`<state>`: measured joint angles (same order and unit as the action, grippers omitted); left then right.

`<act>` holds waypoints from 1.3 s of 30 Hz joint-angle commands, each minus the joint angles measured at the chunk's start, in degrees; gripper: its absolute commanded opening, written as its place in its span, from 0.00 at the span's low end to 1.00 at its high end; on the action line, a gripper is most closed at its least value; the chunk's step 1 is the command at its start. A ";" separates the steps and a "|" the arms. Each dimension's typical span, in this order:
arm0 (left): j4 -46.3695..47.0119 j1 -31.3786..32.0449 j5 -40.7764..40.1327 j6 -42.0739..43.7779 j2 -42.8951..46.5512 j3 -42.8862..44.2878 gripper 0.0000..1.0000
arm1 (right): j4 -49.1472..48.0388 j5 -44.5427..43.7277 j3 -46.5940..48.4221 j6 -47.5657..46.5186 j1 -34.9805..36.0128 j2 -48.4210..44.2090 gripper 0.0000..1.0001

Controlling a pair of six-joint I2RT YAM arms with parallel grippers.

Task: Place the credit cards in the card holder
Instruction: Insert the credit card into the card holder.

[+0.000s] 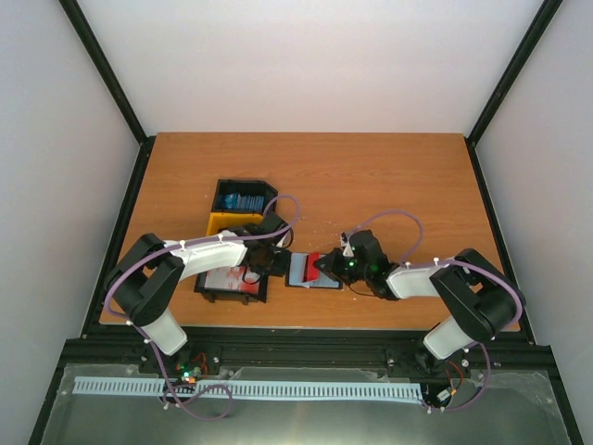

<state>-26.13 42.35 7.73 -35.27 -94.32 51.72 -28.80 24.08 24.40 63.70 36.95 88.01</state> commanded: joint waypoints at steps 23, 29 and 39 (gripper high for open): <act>0.73 0.50 5.03 1.76 -3.27 0.60 0.12 | 1.16 3.22 6.09 0.79 1.18 10.54 0.03; 0.61 0.56 4.95 1.78 -3.66 0.89 0.12 | 1.83 3.55 7.10 0.37 1.87 12.10 0.03; -0.07 0.59 3.13 1.00 -2.50 0.60 0.12 | 6.34 -0.17 8.37 -1.46 2.73 10.38 0.03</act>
<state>-26.33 42.28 10.98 -34.54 -96.23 51.86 -28.12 26.57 32.12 64.12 38.70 98.94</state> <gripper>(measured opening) 0.120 0.030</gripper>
